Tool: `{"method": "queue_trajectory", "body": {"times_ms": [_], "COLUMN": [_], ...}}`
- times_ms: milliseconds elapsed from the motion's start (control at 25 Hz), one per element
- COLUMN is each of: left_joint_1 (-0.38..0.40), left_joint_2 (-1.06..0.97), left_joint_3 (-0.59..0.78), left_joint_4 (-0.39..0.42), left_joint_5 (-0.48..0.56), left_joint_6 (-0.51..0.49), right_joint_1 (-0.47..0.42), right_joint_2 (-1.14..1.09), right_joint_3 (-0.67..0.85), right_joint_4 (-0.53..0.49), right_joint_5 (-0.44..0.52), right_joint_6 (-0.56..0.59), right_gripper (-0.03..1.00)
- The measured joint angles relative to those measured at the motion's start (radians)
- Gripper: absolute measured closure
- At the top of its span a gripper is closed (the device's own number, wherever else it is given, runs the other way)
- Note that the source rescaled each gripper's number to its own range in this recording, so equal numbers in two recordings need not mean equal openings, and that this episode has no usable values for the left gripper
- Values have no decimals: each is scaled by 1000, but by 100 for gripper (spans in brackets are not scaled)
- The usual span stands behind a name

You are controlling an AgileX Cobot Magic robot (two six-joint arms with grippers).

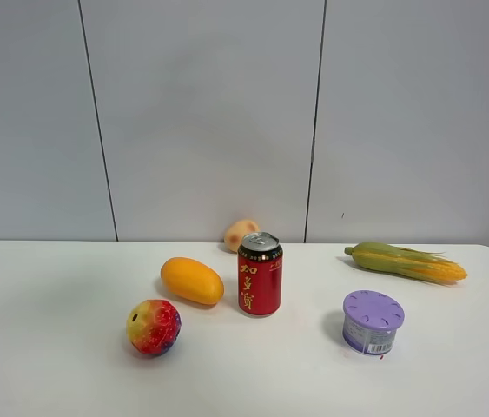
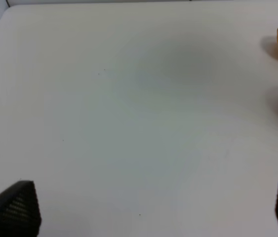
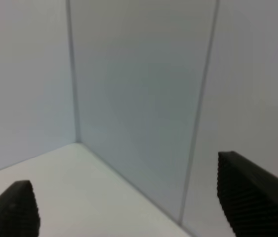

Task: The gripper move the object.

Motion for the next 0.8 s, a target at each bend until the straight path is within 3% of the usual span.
{"method": "queue_trajectory", "body": {"times_ms": [120, 280, 400, 680, 800], "left_joint_1": [0, 0, 0, 0, 0], "left_joint_2": [0, 0, 0, 0, 0], "left_joint_3": [0, 0, 0, 0, 0], "left_joint_4": [0, 0, 0, 0, 0], "left_joint_5": [0, 0, 0, 0, 0], "left_joint_6": [0, 0, 0, 0, 0], "right_joint_1": [0, 0, 0, 0, 0], "right_joint_2": [-40, -75, -91, -96, -96], "right_joint_3": [0, 0, 0, 0, 0], "right_joint_4": [-13, -118, -262, -688, -879], "right_joint_5": [108, 250, 364, 681, 824], "right_joint_6": [52, 164, 306, 839, 953], "right_gripper": [71, 71, 71, 71, 71]}}
